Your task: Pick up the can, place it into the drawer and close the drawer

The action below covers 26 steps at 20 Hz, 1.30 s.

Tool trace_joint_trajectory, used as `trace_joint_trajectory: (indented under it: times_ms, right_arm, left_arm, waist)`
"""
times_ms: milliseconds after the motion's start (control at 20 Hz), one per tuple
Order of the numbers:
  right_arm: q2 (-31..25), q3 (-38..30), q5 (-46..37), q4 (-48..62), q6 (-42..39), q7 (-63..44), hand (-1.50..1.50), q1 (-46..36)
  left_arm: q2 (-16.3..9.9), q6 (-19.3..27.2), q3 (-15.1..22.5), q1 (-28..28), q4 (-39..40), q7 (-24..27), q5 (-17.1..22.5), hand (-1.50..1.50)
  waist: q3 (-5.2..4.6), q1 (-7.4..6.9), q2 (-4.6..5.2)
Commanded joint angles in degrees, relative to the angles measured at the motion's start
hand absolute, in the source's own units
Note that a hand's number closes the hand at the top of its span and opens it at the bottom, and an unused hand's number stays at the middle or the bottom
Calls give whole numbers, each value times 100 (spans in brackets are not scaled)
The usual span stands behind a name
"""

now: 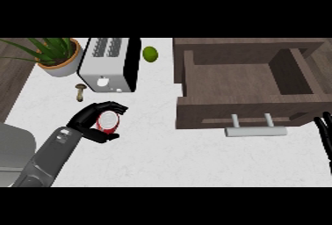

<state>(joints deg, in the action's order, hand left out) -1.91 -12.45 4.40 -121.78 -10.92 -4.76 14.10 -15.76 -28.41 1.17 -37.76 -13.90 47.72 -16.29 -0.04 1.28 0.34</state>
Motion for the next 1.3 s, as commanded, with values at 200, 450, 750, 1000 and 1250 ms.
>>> trace_joint_trajectory:
  times_ms: [200,450,750,1000,1250]
  right_arm:
    - [-39,-83,93,-39,-171,117,-150,178]
    - [54,-123,205,-398,-100,-142,-150,383]
    - [4,-327,160,-170,-12,6,-150,233]
    - [94,-276,196,-320,-8,-62,-150,363]
    - [164,-196,76,-322,-112,128,-150,537]
  left_arm:
    - [378,-969,-27,44,-118,160,238,150]
    - [218,-1377,135,295,-604,299,273,150]
    - [411,796,-1214,412,-690,-723,1459,150]
    - [640,2321,-1885,237,-1152,-1241,2035,150]
    - [1273,2660,-1272,682,-2931,-2226,1922,150]
  waist:
    - [1,-52,-23]
    - [3,-111,-55]
    - [13,-274,-73]
    - [19,-256,-106]
    - [24,-325,-138]
